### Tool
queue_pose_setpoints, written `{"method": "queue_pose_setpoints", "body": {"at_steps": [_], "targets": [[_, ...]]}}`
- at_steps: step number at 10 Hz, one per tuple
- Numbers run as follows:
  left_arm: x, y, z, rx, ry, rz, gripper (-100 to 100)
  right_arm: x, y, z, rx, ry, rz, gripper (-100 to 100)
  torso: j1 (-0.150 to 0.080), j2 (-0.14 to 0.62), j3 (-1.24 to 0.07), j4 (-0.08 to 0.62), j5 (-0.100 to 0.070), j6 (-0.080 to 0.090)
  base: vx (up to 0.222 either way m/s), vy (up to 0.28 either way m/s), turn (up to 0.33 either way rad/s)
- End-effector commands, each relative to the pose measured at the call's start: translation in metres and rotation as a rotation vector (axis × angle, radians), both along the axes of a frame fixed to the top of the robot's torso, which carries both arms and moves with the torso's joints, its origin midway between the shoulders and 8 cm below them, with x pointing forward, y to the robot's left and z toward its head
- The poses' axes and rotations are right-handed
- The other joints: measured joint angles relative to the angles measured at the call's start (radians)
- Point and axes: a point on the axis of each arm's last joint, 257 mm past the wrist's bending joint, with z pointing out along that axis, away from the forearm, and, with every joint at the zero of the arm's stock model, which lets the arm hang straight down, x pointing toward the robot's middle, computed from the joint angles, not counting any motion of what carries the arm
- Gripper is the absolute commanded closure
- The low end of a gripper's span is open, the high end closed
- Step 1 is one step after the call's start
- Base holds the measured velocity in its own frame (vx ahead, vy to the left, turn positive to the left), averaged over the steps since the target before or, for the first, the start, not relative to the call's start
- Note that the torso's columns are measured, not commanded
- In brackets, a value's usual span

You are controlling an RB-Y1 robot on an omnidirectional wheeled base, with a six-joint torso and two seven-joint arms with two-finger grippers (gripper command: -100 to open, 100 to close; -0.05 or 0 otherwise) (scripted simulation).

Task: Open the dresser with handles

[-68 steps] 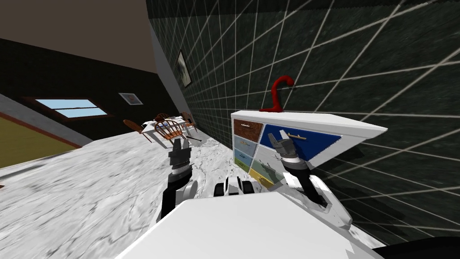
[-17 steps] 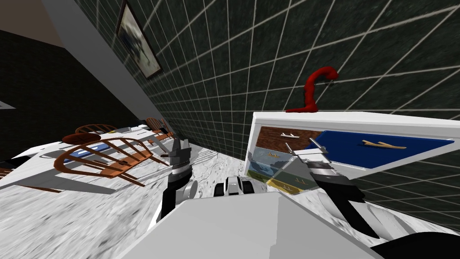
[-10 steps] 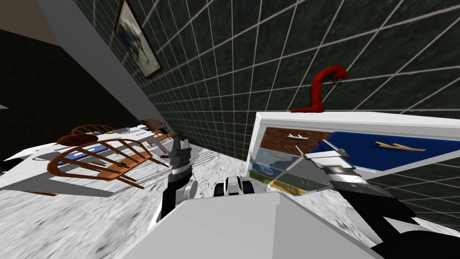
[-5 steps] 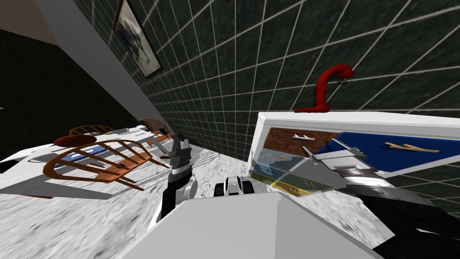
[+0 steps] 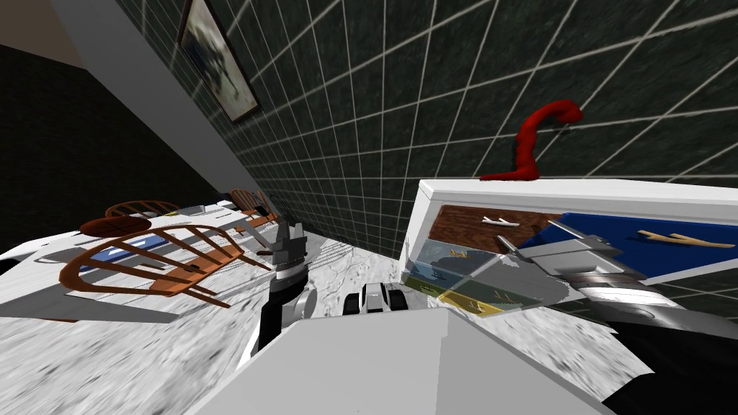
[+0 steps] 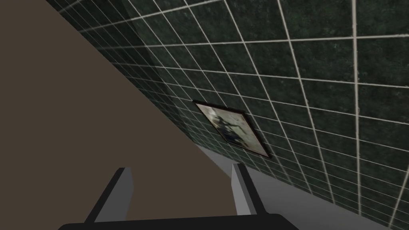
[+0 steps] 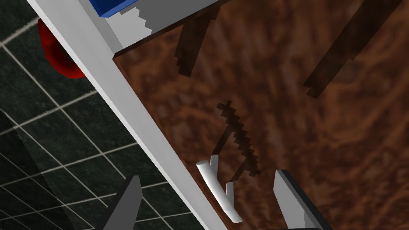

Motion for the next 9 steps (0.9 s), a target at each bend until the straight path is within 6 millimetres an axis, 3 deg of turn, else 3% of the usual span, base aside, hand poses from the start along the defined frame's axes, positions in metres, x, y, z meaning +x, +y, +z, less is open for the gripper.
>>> {"method": "queue_pose_setpoints", "body": {"at_steps": [1, 2, 3, 8, 9], "targets": [[0.0, 0.0, 0.0, 0.0, 0.0, 0.0, 0, -0.004, 0.0, 0.011, -0.003, 0.001, -0.002, -100, -0.001, 0.0, 0.0, 0.0, 0.0, 0.0, 0.092, -0.015, -0.005], [0.0, 0.0, 0.0, 0.0, 0.0, 0.0, 0, -0.002, -0.001, 0.006, -0.004, 0.002, -0.002, -100, -0.002, -0.004, -0.002, -0.001, -0.001, 0.0, 0.058, -0.012, -0.001], [0.0, 0.0, 0.0, 0.0, 0.0, 0.0, 0, -0.003, -0.001, 0.007, -0.003, 0.001, -0.002, 100, -0.001, -0.002, -0.002, -0.001, -0.001, 0.0, 0.008, -0.002, 0.002], [0.0, 0.0, 0.0, 0.0, 0.0, 0.0, 0, -0.002, 0.009, 0.013, -0.005, -0.004, 0.02, 100, 0.003, 0.001, 0.0, 0.0, 0.001, 0.0, -0.143, 0.061, -0.055], [0.0, 0.0, 0.0, 0.0, 0.0, 0.0, 0, -0.003, 0.006, 0.01, -0.008, 0.002, 0.011, -100, -0.001, -0.006, -0.003, -0.002, 0.0, 0.0, 0.058, -0.01, 0.045]]}}
